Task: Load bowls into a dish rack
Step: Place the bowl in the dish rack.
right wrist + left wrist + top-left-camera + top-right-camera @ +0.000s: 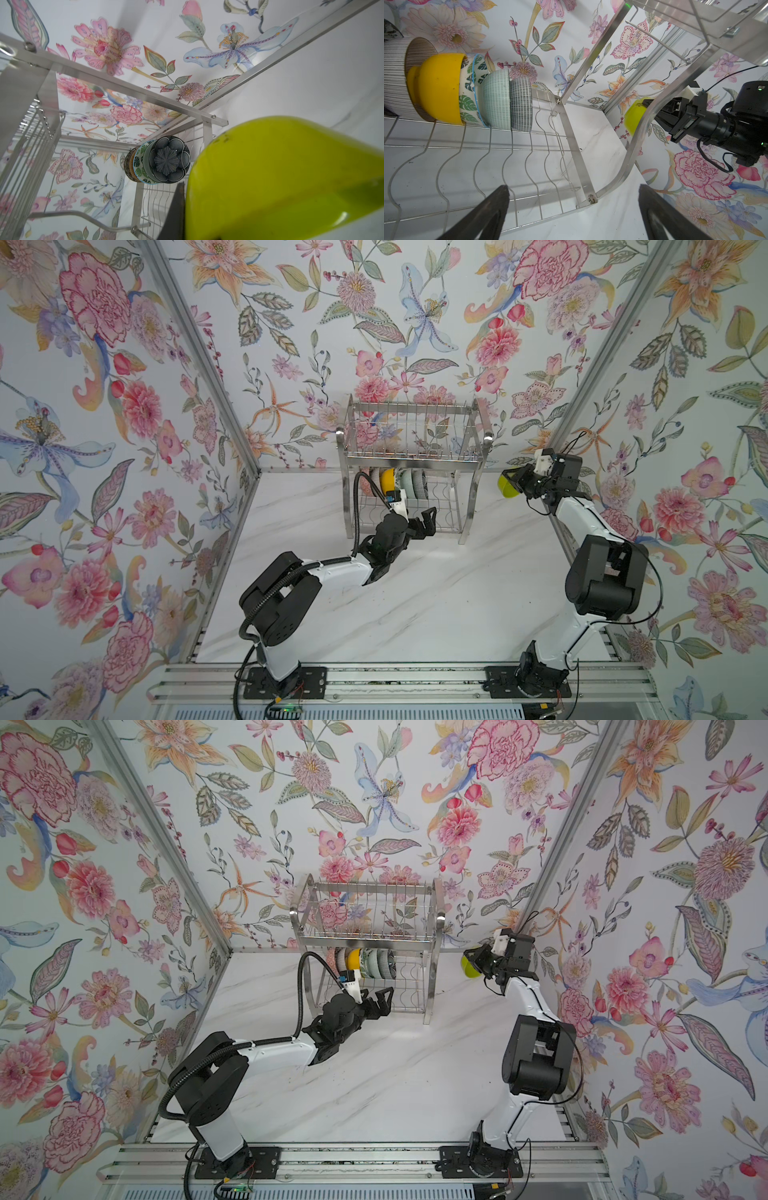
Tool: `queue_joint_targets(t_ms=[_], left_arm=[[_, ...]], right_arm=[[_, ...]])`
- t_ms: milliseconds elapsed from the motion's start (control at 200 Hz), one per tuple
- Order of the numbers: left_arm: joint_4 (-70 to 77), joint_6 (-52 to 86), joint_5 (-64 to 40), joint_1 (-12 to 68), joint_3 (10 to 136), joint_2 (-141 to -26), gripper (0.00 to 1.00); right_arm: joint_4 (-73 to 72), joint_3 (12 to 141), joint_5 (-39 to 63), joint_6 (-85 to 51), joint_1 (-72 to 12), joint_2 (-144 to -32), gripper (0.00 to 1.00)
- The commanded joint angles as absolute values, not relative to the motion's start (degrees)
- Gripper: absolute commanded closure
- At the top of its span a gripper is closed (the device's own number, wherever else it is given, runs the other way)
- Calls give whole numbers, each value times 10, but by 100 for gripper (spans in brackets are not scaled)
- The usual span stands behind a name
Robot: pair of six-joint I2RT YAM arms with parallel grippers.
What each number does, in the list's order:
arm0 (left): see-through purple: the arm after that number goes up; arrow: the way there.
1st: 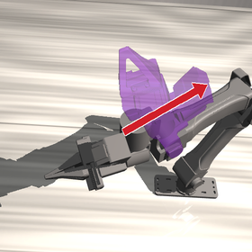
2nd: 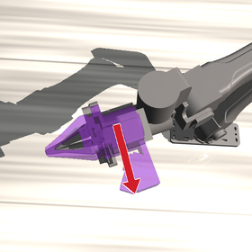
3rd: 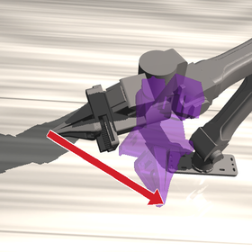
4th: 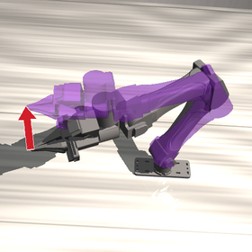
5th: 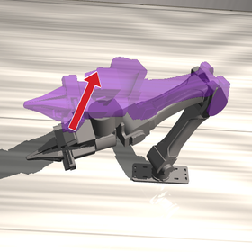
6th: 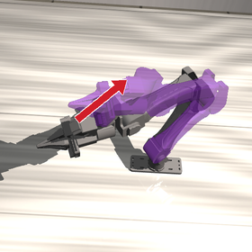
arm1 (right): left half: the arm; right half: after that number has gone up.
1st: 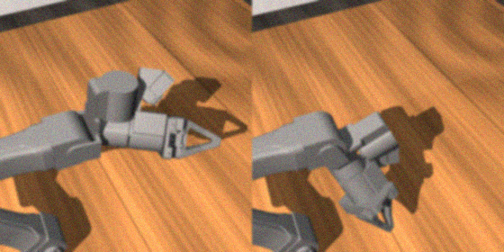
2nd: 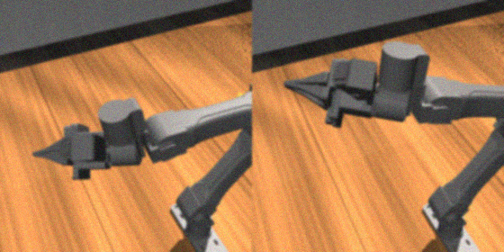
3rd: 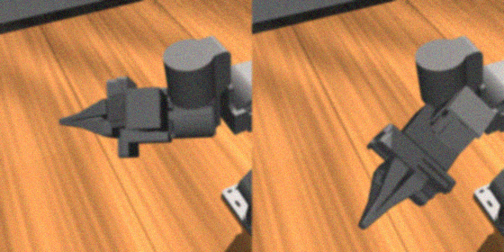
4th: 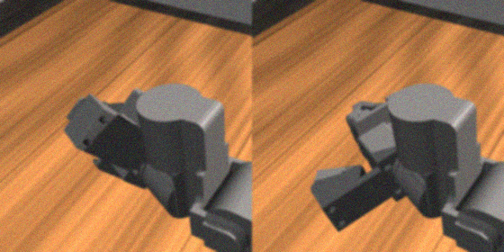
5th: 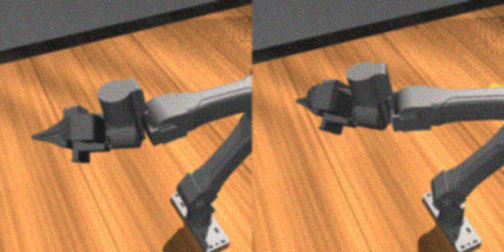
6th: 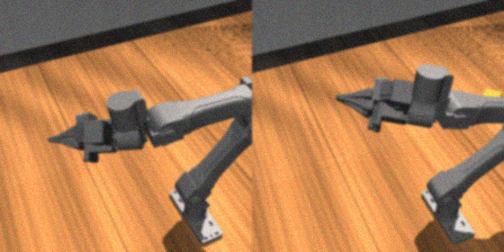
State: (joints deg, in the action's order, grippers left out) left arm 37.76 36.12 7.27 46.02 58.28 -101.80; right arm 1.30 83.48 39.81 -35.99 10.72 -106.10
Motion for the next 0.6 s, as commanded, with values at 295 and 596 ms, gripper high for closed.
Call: queue_joint_targets(t_ms=[295,596], left_arm=[[346,371,46,423,594,-1027,1],[332,368,56,405,574,-1007,1]], right_arm=[[18,949,591,-259,72,-1159,100],[103,1019,656,-182,46,-1214,100]])
